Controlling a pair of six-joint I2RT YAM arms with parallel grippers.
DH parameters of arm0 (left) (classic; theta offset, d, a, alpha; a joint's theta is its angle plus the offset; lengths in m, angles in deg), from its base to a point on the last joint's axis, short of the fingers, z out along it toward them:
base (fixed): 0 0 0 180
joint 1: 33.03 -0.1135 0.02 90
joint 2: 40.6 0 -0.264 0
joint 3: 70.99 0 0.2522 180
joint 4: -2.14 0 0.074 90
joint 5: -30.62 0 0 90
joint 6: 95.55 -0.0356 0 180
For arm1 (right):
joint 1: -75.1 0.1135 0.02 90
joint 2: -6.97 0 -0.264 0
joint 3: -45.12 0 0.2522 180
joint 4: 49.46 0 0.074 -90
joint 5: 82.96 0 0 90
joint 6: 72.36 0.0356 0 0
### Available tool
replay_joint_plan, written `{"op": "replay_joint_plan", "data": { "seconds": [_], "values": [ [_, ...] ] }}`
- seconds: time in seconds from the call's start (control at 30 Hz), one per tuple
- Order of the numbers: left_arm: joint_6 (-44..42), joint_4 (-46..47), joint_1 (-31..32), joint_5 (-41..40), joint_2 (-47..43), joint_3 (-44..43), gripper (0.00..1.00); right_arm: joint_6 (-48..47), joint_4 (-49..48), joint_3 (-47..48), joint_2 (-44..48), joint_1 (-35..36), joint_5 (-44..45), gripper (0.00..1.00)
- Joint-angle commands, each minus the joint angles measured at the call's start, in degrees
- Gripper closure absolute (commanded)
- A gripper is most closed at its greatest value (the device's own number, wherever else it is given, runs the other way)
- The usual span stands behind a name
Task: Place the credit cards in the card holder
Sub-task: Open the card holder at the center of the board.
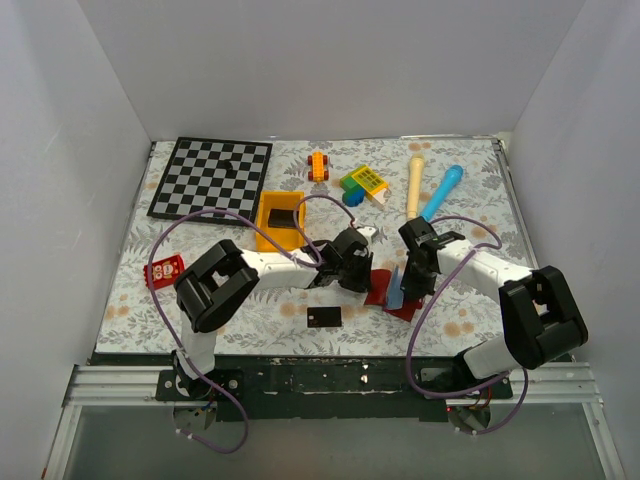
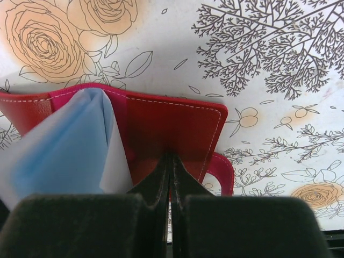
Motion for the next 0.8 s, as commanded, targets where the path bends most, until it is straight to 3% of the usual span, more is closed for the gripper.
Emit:
{"op": "replay_joint_plan", "data": {
  "seconds": [0.0,0.27,0.43,0.63,0.77],
  "values": [
    [-0.5,2.8,2.0,5.9,-1.2,-3.0,1.00,0.7,-3.7,-0.2,-1.4,-0.4,-2.9,0.99],
    [-0.8,1.4,2.3,3.1,-1.8,-2.2,1.00,0.6,-2.3,0.3,0.2,-0.9,-1.7,0.99],
    [-1.6,-0.3,2.4,1.1,-1.3,-2.0,1.00,0.4,4.0,2.6,5.2,-1.0,5.9,0.99],
    [-3.0,-2.5,2.3,-1.8,-1.4,-2.2,1.00,-0.6,9.6,4.8,10.8,-1.5,11.3,0.84],
    [-4.6,-4.0,2.3,-3.8,-1.4,-2.9,1.00,-0.7,9.6,4.6,12.0,-1.9,10.2,0.83]
  ]
}}
